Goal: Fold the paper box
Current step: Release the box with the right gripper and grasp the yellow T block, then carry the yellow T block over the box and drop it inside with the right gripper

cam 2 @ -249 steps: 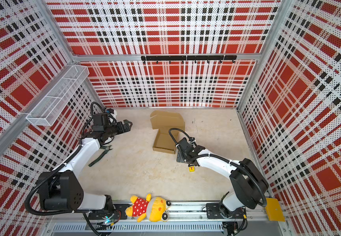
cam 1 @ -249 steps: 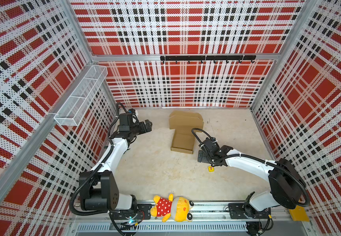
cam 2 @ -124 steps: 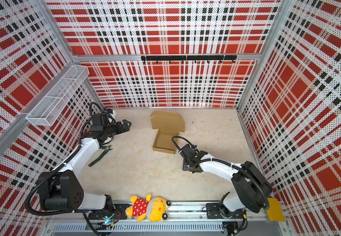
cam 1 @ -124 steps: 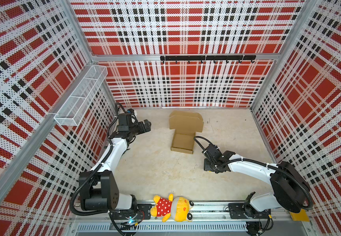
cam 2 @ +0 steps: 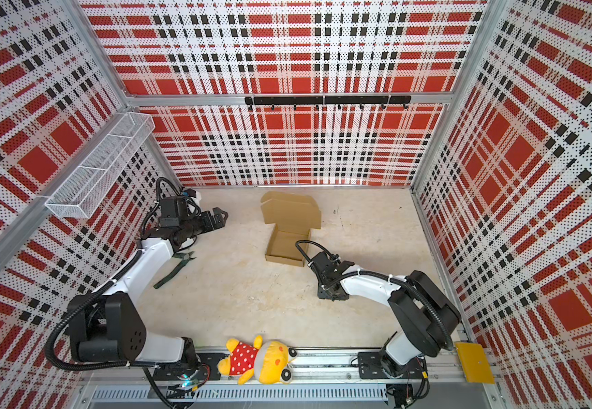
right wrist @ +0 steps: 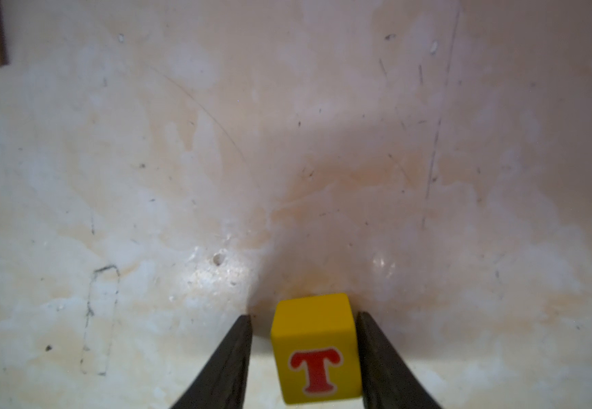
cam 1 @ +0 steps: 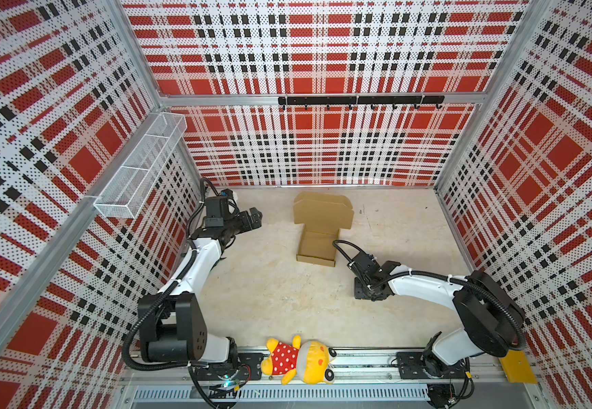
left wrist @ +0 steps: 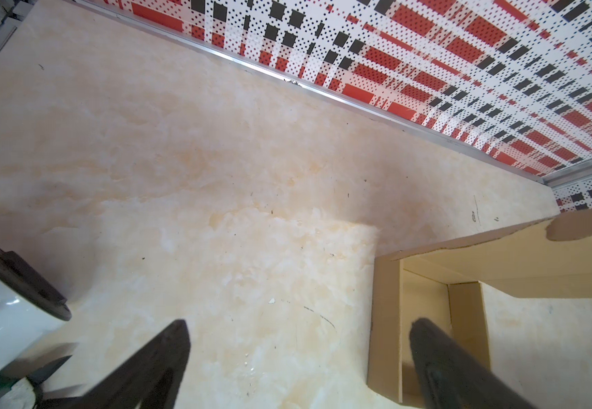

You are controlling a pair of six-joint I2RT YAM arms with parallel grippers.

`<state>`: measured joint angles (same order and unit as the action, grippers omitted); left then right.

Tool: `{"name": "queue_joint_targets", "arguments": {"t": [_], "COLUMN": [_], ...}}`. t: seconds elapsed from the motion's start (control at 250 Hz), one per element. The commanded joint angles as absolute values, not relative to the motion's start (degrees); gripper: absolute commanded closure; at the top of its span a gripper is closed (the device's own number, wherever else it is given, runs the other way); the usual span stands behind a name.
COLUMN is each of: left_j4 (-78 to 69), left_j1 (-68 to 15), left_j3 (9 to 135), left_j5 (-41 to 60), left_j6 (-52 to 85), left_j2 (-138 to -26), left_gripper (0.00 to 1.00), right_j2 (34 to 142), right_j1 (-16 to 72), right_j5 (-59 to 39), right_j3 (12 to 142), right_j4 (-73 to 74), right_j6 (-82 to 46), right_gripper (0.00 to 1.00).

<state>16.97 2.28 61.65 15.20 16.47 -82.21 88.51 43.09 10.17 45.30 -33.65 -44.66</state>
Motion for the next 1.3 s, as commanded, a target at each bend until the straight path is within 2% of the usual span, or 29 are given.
{"name": "queue_joint_targets", "arguments": {"t": [0.0, 0.512, 0.872, 1.297], "left_j4": [15.9, 15.7, 15.7, 15.6], "left_j1": [2.9, 3.4, 3.9, 4.1], "left_j3": [61.6, 61.3, 61.1, 61.1], "left_j5": [15.7, 15.6, 15.2, 15.9], "left_j6": [17.1, 17.2, 17.1, 17.5], "left_j2": [-82.7, -81.9, -81.6, -81.6], "left_gripper": [0.0, 0.0, 0.01, 0.0], "right_j2": [89.5, 89.3, 89.7, 91.8], "right_j1": [43.1, 43.2, 43.6, 44.2], "right_j5": [10.1, 9.9, 10.0, 12.7], "right_j3": [46.6, 47.5, 52.0, 63.2], "right_j4": [-33.7, -33.7, -35.5, -38.8], "right_j6": [-45.1, -45.3, -43.3, -39.9], "right_gripper": [0.56, 0.69, 0.7, 0.69]}}
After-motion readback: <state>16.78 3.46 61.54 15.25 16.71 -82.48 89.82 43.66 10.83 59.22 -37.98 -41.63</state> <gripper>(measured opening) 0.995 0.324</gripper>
